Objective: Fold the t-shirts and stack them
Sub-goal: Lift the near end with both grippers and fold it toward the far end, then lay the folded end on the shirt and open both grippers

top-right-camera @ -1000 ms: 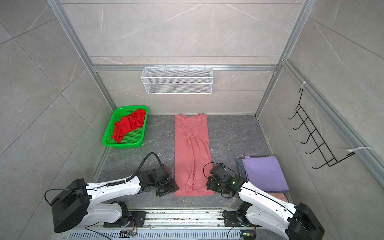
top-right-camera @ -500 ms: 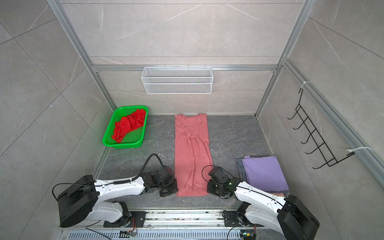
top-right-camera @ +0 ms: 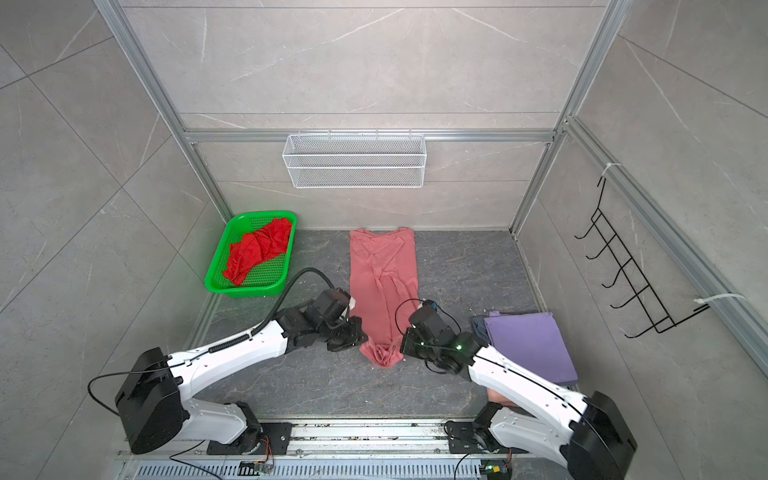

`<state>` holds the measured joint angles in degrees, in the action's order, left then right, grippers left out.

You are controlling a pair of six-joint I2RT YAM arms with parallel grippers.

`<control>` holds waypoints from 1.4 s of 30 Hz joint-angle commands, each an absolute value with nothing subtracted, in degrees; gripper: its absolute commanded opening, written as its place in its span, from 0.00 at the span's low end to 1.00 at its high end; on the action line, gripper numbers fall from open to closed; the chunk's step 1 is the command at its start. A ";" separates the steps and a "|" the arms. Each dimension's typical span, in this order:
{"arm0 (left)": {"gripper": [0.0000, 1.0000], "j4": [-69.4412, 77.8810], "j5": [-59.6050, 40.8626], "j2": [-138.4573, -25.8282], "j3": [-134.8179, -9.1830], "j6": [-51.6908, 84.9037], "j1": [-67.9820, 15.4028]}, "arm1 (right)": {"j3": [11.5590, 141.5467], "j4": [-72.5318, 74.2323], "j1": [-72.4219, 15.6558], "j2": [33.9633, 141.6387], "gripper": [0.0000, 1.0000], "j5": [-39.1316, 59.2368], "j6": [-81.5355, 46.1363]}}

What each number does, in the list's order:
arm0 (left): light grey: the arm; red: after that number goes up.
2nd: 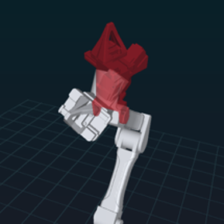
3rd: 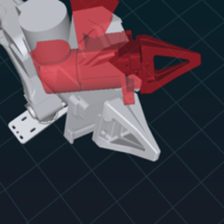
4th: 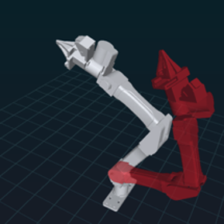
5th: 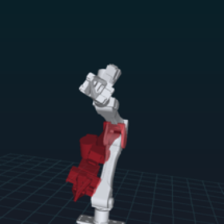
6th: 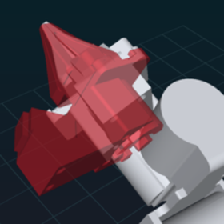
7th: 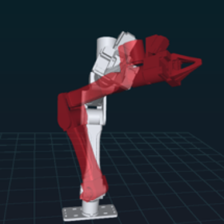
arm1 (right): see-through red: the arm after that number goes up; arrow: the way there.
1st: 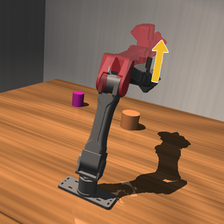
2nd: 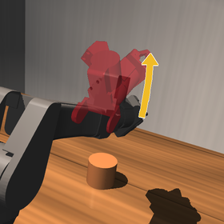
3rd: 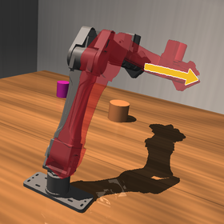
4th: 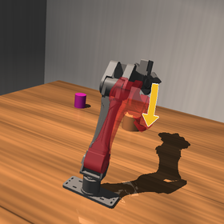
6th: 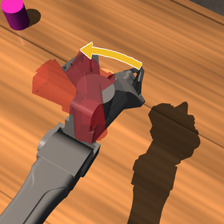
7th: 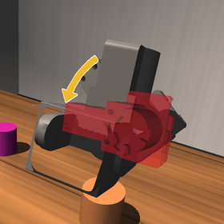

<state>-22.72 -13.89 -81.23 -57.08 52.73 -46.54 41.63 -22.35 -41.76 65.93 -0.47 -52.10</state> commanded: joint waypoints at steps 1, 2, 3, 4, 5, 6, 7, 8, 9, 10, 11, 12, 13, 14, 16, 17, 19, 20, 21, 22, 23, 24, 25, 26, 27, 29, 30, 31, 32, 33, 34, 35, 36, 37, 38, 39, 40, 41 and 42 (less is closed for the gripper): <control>0.00 -24.29 -16.69 -86.36 -61.36 43.31 -41.67 | 47.06 -16.60 -37.49 73.08 0.00 -2.51 -47.16; 0.00 -23.53 -17.14 -88.40 -63.02 41.81 -39.94 | 48.85 -15.30 -35.58 75.47 0.00 -2.11 -46.42; 0.00 -22.86 -17.62 -90.26 -64.68 40.85 -38.41 | 50.49 -14.39 -33.89 77.73 0.00 -1.85 -45.63; 0.00 -21.98 -18.59 -92.44 -66.36 40.09 -36.77 | 52.52 -13.84 -32.30 79.98 0.00 -2.18 -45.02; 0.00 -20.93 -19.51 -94.43 -67.73 39.52 -35.31 | 54.12 -13.27 -31.10 81.66 0.00 -2.33 -44.43; 0.00 -20.24 -20.41 -96.71 -69.46 39.14 -33.84 | 55.95 -12.84 -29.59 83.91 0.00 -2.37 -44.05; 0.00 -19.39 -21.49 -98.90 -71.10 38.94 -32.52 | 57.30 -11.40 -28.22 86.00 0.00 -1.70 -43.85; 0.00 -18.95 -22.32 -100.69 -72.32 38.81 -31.39 | 58.37 -10.01 -26.92 87.87 0.00 -0.80 -43.60; 0.00 -18.60 -22.74 -102.59 -73.58 38.84 -30.53 | 59.93 -9.62 -25.80 90.15 0.00 0.13 -43.68; 0.00 -18.22 -23.32 -104.18 -74.69 38.69 -29.55 | 61.93 -9.18 -24.60 92.58 0.00 1.44 -43.52; 0.00 -17.85 -23.70 -105.67 -75.74 38.59 -28.68 | 63.71 -8.85 -23.93 94.89 0.00 1.83 -43.34; 0.00 -17.68 -23.77 -106.85 -76.57 38.67 -27.96 | 64.78 -8.56 -23.38 96.78 0.00 2.07 -43.48; 0.00 -17.31 -24.71 -108.11 -77.55 38.63 -27.08 | 65.91 -7.68 -22.69 98.77 0.00 2.94 -43.59; 0.00 -16.80 -25.57 -109.43 -78.46 38.51 -26.37 | 67.07 -6.89 -22.07 100.57 0.00 3.42 -43.72; 0.00 -16.73 -27.40 -112.07 -80.68 38.58 -24.80 | 69.12 -6.08 -21.01 104.17 0.00 4.13 -44.10; 0.00 -16.43 -28.81 -113.40 -81.73 38.58 -24.31 | 69.92 -5.30 -20.60 105.34 0.00 4.58 -44.33; 0.00 -16.43 -30.73 -116.03 -84.21 38.93 -23.07 | 71.15 -3.37 -19.39 108.00 0.00 5.86 -45.28; 0.00 -16.23 -31.30 -116.94 -84.98 39.11 -22.65 | 71.77 -2.83 -18.97 108.87 0.00 6.27 -45.88; 0.00 -16.10 -31.46 -117.72 -85.99 39.26 -22.34 | 72.31 -2.05 -18.57 109.81 0.00 6.61 -46.26; 0.00 -16.21 -31.44 -118.41 -86.83 39.41 -21.84 | 73.01 -1.17 -18.15 110.82 0.00 7.14 -46.68; 0.00 -16.22 -31.54 -118.95 -87.67 39.53 -21.38 | 73.64 -0.24 -17.75 111.77 0.00 7.74 -47.13; 0.00 -16.09 -31.47 -119.39 -88.21 39.74 -21.03 | 74.24 0.71 -17.48 112.69 0.00 8.89 -47.32; 0.00 -15.67 -31.61 -120.03 -88.93 40.03 -20.49 | 75.07 1.67 -17.19 113.66 0.00 9.49 -47.65; 0.00 -15.54 -32.44 -120.89 -89.87 40.33 -19.95 | 76.14 2.31 -16.95 114.51 0.00 9.75 -47.73; 0.00 -15.36 -33.00 -121.60 -90.73 40.94 -19.45 | 77.39 2.62 -16.77 115.54 0.00 10.37 -47.52; 0.05 -15.03 -34.06 -123.17 -92.48 41.41 -18.63 | 80.85 1.28 -16.25 117.71 0.04 12.24 -47.01; 0.14 -15.86 -34.36 -123.74 -93.75 41.05 -18.06 | 82.32 0.69 -15.85 118.57 0.12 13.26 -46.61; 0.16 -16.23 -33.68 -123.72 -94.17 40.65 -17.43 | 82.58 1.22 -15.41 118.45 0.27 13.51 -46.37; 0.20 -15.83 -33.14 -123.14 -93.79 40.64 -16.73 | 81.91 3.18 -15.13 117.95 0.43 14.02 -45.92; 0.30 -15.09 -33.02 -121.88 -93.12 40.80 -16.05 | 81.35 4.55 -14.61 117.00 0.58 14.84 -45.47; 0.40 -14.71 -32.72 -120.75 -92.54 40.81 -15.44 | 80.97 4.74 -14.27 116.00 0.73 15.36 -44.70; 0.50 -14.35 -32.03 -119.36 -91.70 40.86 -14.72 | 80.18 4.89 -13.83 114.62 0.75 15.68 -43.55; 0.53 -14.14 -31.21 -117.81 -90.76 40.57 -14.31 | 79.30 4.86 -13.65 112.92 0.75 15.60 -42.64; 0.54 -13.91 -30.72 -116.65 -90.11 40.36 -14.15 | 78.22 4.82 -13.54 111.46 0.75 15.76 -41.99; 0.54 -14.13 -30.11 -115.50 -89.37 40.07 -14.10 | 76.94 4.36 -13.51 109.88 0.75 16.10 -41.18; 0.54 -14.75 -29.58 -114.63 -88.66 39.69 -14.14 | 75.85 3.09 -13.53 108.23 0.75 16.32 -40.19; 0.55 -14.70 -29.47 -113.66 -87.59 39.85 -14.31 | 74.40 1.81 -13.54 106.57 0.75 16.11 -39.53; 0.56 -14.69 -29.39 -112.94 -86.50 39.90 -14.57 | 72.93 0.65 -13.58 105.29 0.74 15.91 -39.43; 0.57 -15.04 -29.03 -111.94 -85.24 39.87 -15.04 | 71.22 -0.97 -13.54 103.65 0.74 15.74 -39.46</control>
<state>-15.11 -29.67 -117.36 -86.85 40.71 -13.61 74.24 2.44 -13.15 108.97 14.85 -42.17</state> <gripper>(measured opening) 0.561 0.742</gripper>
